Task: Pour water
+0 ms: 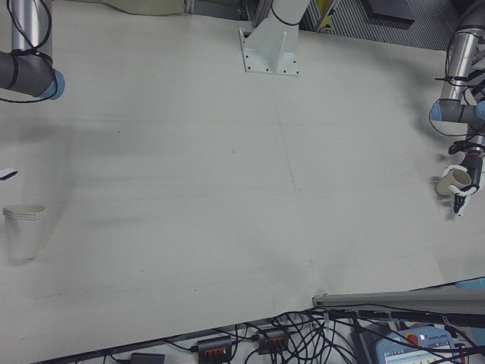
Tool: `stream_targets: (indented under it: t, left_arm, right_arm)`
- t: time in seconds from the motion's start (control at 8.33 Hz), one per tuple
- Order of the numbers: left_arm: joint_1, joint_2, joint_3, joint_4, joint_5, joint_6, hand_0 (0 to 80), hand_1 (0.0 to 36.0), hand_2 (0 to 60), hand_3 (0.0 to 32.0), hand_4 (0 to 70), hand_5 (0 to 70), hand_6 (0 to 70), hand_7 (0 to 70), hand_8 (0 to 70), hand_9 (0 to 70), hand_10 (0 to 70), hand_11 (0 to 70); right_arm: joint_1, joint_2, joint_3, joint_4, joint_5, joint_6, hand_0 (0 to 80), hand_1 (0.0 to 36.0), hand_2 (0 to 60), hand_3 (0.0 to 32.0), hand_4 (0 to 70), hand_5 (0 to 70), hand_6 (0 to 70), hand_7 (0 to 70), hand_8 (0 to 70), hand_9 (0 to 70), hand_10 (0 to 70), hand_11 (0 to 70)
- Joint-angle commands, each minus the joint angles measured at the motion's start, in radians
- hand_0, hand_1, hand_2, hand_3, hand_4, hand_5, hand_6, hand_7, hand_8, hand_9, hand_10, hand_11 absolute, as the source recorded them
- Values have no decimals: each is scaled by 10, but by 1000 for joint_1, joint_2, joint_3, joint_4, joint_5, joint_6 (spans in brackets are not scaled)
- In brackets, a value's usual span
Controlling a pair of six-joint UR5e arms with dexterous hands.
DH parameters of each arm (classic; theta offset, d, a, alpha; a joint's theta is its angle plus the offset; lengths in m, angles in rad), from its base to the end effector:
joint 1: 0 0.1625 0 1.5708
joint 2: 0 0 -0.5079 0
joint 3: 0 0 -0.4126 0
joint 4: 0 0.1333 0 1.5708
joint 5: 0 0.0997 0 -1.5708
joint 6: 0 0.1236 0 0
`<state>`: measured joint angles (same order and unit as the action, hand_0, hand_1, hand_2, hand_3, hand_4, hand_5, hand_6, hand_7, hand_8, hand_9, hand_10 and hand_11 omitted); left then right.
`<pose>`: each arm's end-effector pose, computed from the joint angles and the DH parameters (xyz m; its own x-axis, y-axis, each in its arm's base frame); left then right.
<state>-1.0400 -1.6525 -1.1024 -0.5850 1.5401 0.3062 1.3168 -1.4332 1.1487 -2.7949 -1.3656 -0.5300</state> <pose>0.1675 -0.5561 0.8977 -0.8665 -0.4065 -0.2898 0.1693 0.3067 -0.9366 0.0045 -0.6135 0.8734 -0.8696 0.0120 0.4936 -0.4914 0.0768 -0.8675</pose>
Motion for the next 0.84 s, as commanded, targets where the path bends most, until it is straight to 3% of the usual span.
stream_targets:
  t: [0.0, 0.12, 0.24, 0.72]
  left_arm:
    - [1, -3, 3, -3, -2, -1, 482, 171, 161, 0, 170, 0, 9, 31, 0, 0, 0, 0]
    - [0, -1, 1, -3, -3, -4, 474, 161, 121, 0, 65, 0, 0, 8, 0, 0, 0, 0]
    - [0, -1, 0, -4, -5, -9, 470, 155, 104, 0, 15, 0, 0, 4, 0, 0, 0, 0]
    - [-12, 2, -4, 0, -11, -44, 463, 140, 76, 0, 0, 0, 0, 0, 0, 0, 0, 0]
  right_arm:
    - [21, -1, 9, 0, -20, 2, 442, 3, 0, 320, 0, 0, 0, 0, 10, 0, 0, 0]
    - [22, -1, 19, 0, -21, 2, 439, 4, 0, 320, 0, 0, 0, 0, 16, 0, 0, 0]
    - [24, -3, 23, 0, -21, 2, 439, 4, 0, 320, 0, 0, 0, 0, 19, 0, 0, 0]
    - [45, -1, 49, 0, -24, 2, 438, 5, 0, 320, 0, 0, 0, 0, 33, 0, 0, 0]
